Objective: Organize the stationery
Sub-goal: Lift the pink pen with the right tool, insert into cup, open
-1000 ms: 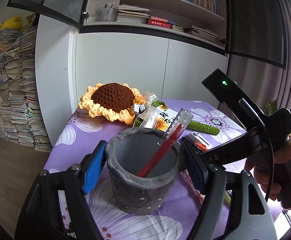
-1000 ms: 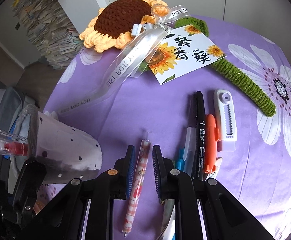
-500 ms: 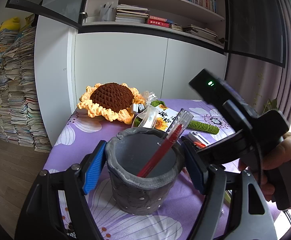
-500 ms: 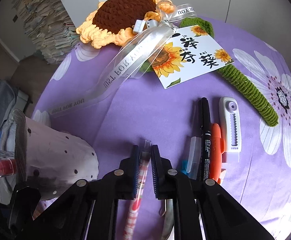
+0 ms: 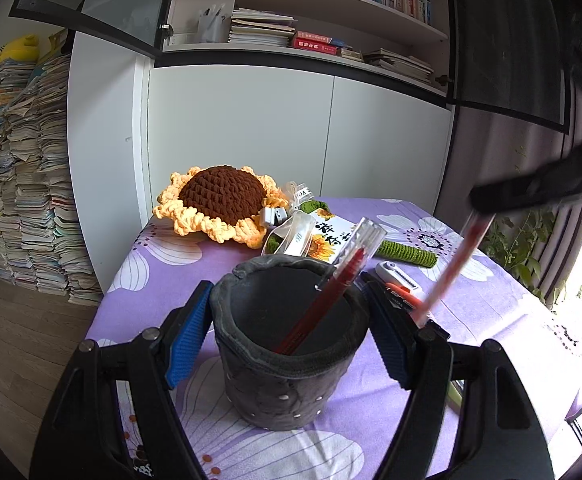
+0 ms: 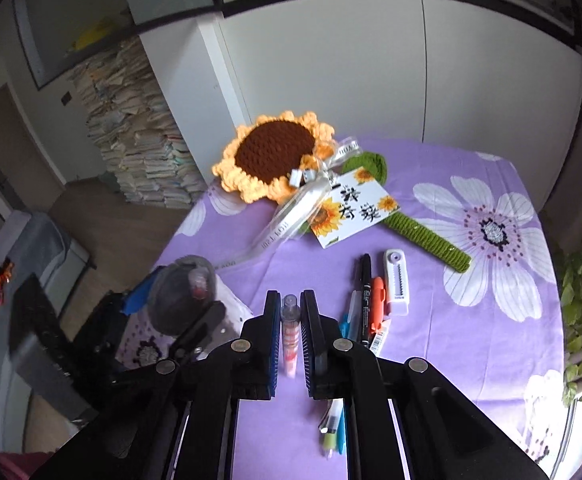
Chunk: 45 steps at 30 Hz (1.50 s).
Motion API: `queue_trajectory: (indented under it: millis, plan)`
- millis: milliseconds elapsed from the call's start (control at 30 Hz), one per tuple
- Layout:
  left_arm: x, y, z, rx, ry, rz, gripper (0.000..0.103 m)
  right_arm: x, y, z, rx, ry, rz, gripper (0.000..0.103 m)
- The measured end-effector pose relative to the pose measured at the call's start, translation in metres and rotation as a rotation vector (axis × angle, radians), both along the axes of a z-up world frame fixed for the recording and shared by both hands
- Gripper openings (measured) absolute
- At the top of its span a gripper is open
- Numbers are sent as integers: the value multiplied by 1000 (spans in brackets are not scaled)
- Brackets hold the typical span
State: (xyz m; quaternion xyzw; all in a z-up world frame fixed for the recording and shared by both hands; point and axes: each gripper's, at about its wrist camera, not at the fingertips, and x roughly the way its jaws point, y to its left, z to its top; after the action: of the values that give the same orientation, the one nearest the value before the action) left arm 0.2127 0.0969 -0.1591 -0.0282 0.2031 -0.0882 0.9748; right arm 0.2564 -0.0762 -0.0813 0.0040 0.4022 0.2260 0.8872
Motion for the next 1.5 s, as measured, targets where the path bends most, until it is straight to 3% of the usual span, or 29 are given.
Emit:
queue_trajectory:
  millis: [233, 467, 700, 800, 1133, 1500]
  plan:
    - [0, -1, -1, 3, 2, -5, 74, -37, 7, 64, 34, -221, 33, 11]
    - [0, -2, -1, 5, 2, -5, 74, -39, 25, 87, 64, -289, 82, 11]
    - [1, -2, -1, 5, 3, -8, 74, -22, 46, 63, 83, -212, 131, 11]
    - [1, -2, -1, 5, 4, -9, 74, -20, 47, 55, 58, -242, 103, 11]
    - [2, -2, -2, 2, 14, -11, 74, -17, 47, 57, 122, -231, 115, 11]
    - [2, -2, -2, 2, 14, -11, 74, -16, 61, 3, -4, -97, 165, 11]
